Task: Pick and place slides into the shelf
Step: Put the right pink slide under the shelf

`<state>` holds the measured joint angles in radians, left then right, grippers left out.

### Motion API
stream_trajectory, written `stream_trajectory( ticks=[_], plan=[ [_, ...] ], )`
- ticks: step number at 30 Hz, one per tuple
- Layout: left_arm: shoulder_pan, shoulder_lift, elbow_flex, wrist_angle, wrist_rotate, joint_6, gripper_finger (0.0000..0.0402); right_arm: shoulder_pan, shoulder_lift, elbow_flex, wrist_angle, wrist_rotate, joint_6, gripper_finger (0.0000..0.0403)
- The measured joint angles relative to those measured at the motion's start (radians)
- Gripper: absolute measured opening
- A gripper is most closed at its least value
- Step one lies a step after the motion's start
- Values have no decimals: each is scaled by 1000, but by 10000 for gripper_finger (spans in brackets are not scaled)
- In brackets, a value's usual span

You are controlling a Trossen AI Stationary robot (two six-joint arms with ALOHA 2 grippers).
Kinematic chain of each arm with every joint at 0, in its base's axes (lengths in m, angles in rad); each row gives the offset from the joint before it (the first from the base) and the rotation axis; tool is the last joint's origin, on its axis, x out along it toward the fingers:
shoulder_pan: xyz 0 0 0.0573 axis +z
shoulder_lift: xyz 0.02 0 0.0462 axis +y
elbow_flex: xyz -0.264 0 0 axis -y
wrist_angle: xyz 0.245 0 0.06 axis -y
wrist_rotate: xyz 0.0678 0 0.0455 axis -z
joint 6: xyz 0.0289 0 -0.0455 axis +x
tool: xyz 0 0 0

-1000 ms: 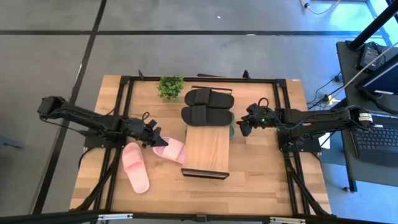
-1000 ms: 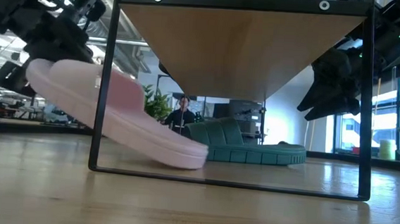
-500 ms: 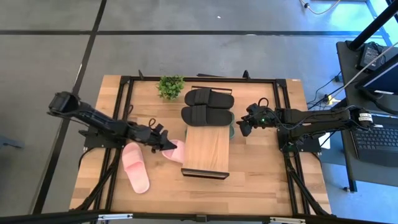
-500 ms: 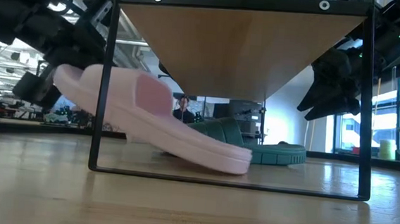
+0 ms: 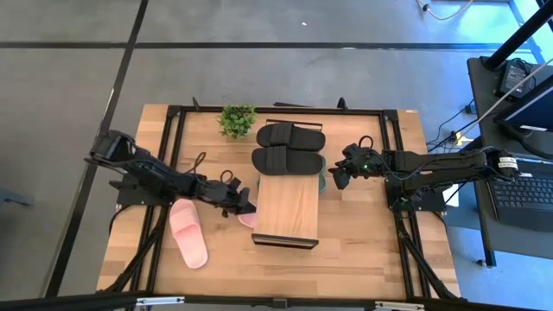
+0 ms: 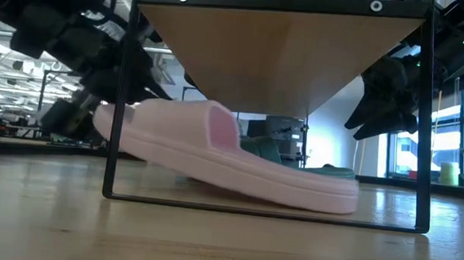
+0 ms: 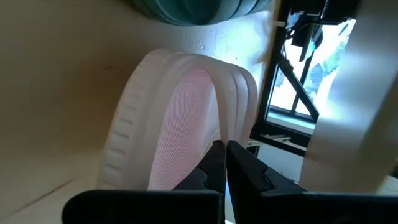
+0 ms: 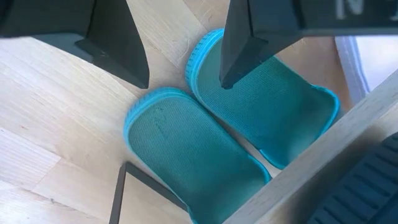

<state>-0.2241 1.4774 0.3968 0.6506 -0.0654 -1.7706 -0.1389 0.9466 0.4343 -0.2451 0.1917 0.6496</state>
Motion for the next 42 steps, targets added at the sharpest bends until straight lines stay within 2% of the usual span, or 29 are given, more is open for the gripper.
stream_trajectory(
  ticks=[8, 15, 23, 26, 35, 42],
  plan=[
    [0, 92, 77, -3, 13, 27, 0, 0, 0, 0, -1, 0, -2, 199],
    [0, 104, 76, -10, 14, 33, 0, 0, 0, 0, -13, 0, -1, 199],
    [0, 104, 76, -5, 39, 128, 1, 0, 0, 0, -14, 0, 0, 199],
    [0, 104, 76, -5, 43, 126, 18, 0, 0, 0, -14, 0, 0, 199],
    [10, 103, 76, -4, 54, 132, 108, 0, 0, 0, -14, 0, 0, 199],
    [54, 66, 76, -5, 55, 207, 127, 0, 0, 0, -13, -1, 1, 199]
  ],
)
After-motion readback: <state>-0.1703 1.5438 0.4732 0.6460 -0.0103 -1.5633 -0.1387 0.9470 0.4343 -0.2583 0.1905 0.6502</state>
